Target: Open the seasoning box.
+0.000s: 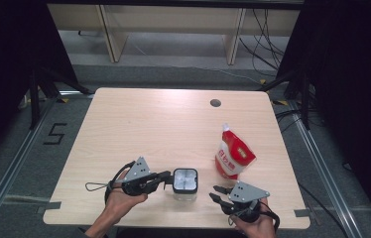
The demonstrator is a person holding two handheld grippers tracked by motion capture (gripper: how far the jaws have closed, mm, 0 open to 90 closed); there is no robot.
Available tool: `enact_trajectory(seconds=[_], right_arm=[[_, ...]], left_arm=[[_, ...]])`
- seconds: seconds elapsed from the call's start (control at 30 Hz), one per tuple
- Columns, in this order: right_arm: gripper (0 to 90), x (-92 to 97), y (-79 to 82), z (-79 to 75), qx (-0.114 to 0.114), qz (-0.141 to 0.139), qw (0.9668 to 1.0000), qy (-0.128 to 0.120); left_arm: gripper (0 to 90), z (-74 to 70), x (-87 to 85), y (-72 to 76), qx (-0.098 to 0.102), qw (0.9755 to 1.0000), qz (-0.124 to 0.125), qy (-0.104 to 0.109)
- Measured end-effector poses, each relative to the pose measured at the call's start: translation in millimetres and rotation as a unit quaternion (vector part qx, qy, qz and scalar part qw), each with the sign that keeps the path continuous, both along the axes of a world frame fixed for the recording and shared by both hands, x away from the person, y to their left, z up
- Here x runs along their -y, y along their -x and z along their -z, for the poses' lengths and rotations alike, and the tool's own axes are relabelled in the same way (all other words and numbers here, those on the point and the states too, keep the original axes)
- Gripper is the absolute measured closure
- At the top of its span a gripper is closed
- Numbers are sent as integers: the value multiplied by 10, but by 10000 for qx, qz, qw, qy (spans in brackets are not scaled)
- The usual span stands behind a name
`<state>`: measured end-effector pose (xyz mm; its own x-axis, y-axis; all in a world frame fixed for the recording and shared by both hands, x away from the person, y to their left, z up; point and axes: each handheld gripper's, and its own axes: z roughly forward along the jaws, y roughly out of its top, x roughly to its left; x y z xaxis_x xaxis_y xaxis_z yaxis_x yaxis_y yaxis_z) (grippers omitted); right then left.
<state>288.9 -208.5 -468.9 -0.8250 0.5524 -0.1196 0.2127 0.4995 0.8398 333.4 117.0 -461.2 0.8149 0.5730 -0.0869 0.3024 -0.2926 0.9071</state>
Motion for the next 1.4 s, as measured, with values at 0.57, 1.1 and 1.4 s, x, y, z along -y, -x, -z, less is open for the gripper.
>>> enact_trajectory(seconds=[0.57, 1.1, 1.4], right_arm=[[837, -196, -130, 12, 107, -314, 9994, -21], [866, -330, -171, -57, 221, -483, 9986, 2], [876, -345, -180, -88, 228, -494, 9985, 23]], left_arm=[[889, 34, -26, -5, -33, 9998, -14, 173], [888, 39, -25, 5, -124, 9996, -80, 220], [815, -37, -214, -38, 2, 9991, 35, 415]])
